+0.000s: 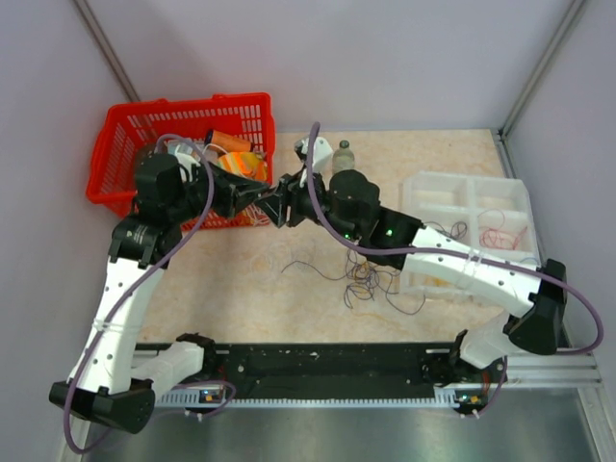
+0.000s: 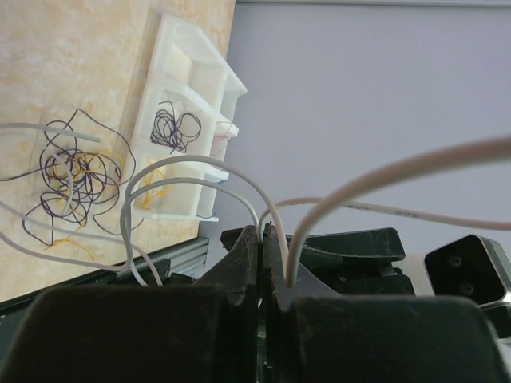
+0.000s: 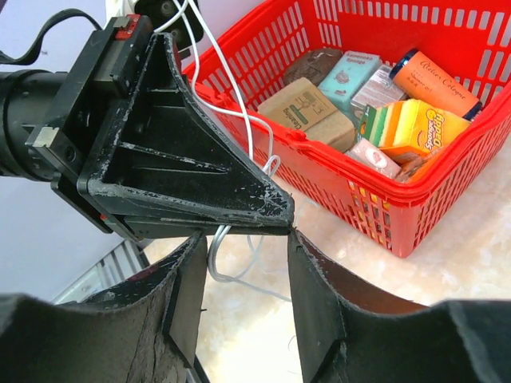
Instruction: Untangle the cables
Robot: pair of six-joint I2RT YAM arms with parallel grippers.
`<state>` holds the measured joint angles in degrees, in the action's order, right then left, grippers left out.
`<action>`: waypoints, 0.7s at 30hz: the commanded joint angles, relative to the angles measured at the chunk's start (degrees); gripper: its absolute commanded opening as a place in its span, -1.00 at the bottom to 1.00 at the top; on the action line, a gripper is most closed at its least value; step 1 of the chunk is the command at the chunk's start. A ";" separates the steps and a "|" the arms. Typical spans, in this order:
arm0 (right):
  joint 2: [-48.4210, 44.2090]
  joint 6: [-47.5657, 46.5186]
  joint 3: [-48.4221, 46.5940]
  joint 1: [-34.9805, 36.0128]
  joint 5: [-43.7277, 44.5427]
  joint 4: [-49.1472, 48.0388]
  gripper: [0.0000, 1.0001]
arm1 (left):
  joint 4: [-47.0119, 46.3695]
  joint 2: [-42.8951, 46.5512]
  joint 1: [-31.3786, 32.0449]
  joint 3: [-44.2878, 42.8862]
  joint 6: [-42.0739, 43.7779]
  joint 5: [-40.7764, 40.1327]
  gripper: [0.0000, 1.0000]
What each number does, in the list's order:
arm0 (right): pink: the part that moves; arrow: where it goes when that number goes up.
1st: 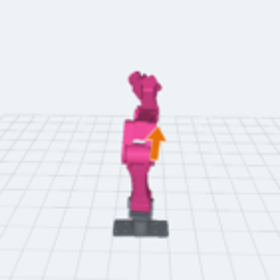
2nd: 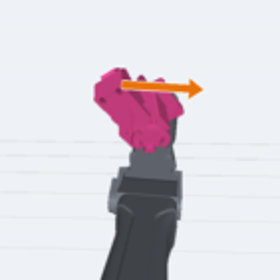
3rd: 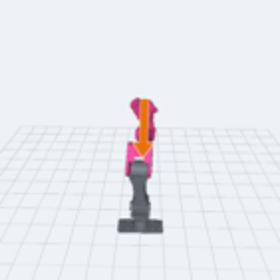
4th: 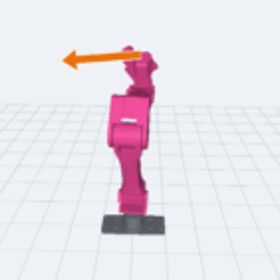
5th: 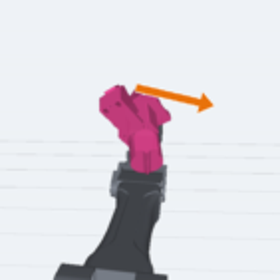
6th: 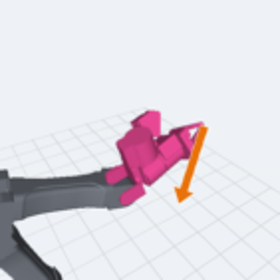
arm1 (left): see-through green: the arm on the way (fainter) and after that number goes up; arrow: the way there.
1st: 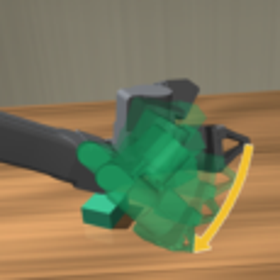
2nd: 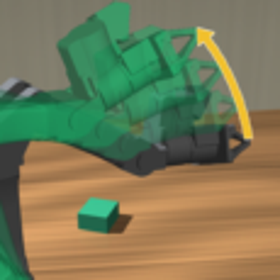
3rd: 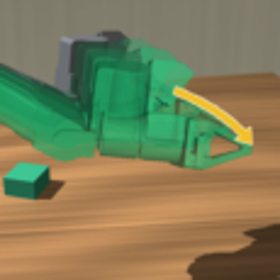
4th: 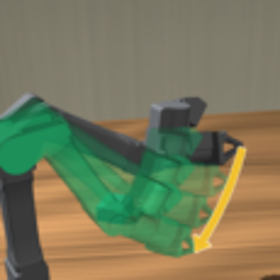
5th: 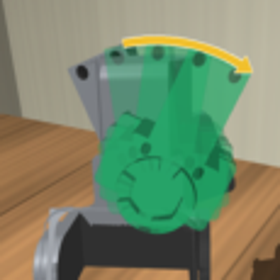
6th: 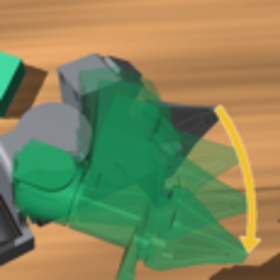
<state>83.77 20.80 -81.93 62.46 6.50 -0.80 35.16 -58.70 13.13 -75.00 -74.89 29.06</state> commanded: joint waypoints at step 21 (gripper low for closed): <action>-1.75 -5.16 -3.69 -1.28 14.32 7.82 -1.00 | 2.80 -0.80 -0.82 -2.69 15.90 5.56 0.66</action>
<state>89.01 17.39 -87.22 63.40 12.38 7.77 34.13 -58.33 12.32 -74.87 -69.08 28.60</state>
